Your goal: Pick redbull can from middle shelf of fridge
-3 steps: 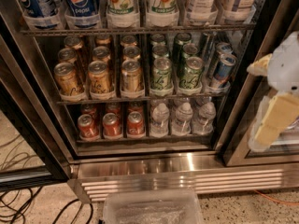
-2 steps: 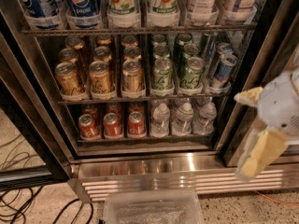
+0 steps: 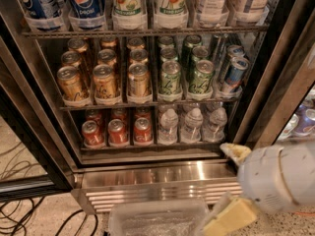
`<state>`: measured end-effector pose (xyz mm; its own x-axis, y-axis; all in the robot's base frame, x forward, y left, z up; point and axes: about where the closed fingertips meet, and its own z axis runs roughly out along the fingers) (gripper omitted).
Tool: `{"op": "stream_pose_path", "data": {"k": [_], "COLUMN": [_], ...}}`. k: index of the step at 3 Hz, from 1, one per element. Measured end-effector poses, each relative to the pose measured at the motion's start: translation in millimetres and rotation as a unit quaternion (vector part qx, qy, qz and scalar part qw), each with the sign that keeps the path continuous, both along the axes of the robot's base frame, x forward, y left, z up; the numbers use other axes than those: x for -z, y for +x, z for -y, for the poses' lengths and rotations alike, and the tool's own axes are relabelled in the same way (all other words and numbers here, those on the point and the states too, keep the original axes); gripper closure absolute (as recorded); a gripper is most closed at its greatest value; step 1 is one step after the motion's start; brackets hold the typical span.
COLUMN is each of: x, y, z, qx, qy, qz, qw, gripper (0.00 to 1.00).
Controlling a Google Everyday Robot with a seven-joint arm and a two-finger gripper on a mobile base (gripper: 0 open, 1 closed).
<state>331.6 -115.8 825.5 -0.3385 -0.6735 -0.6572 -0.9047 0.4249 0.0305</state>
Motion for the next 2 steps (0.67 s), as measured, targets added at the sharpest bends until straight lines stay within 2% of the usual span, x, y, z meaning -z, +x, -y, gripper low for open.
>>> {"op": "stream_pose_path", "data": {"k": [1,2], "x": [25.2,38.3], "y": [-15.6,-2.6], "z": [-39.3,-59.5], "qx": [0.074,0.153], "qy": [0.049,0.095], "qz": [-0.005,0.002], "qw": [0.9960,0.9837], "gripper": [0.00,0.00]}}
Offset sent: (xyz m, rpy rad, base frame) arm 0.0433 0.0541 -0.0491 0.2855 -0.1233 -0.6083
